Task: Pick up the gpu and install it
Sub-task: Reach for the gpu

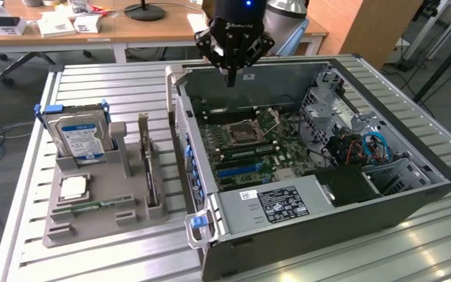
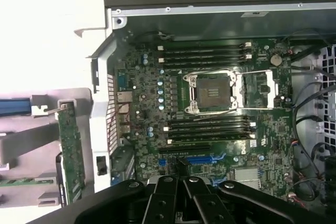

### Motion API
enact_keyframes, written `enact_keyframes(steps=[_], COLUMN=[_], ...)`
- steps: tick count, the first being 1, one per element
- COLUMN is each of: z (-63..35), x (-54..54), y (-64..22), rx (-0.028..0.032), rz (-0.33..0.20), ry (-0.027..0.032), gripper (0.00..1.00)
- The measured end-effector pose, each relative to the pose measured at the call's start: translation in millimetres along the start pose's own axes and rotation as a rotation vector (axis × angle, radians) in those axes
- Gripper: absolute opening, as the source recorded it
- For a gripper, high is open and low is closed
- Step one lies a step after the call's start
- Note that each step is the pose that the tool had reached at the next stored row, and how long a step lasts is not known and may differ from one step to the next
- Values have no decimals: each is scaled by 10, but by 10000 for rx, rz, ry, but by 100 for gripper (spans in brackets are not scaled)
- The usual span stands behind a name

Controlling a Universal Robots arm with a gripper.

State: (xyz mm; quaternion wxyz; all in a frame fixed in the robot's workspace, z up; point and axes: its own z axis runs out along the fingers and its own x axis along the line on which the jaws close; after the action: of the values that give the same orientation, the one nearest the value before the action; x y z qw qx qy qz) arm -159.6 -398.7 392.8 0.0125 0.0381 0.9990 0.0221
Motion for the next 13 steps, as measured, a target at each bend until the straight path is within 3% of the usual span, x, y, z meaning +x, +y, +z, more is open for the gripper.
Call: enact_keyframes(steps=[13], z=[-5], x=[336], y=[-25], rx=[0], rz=[0], ry=[-1], gripper=[10])
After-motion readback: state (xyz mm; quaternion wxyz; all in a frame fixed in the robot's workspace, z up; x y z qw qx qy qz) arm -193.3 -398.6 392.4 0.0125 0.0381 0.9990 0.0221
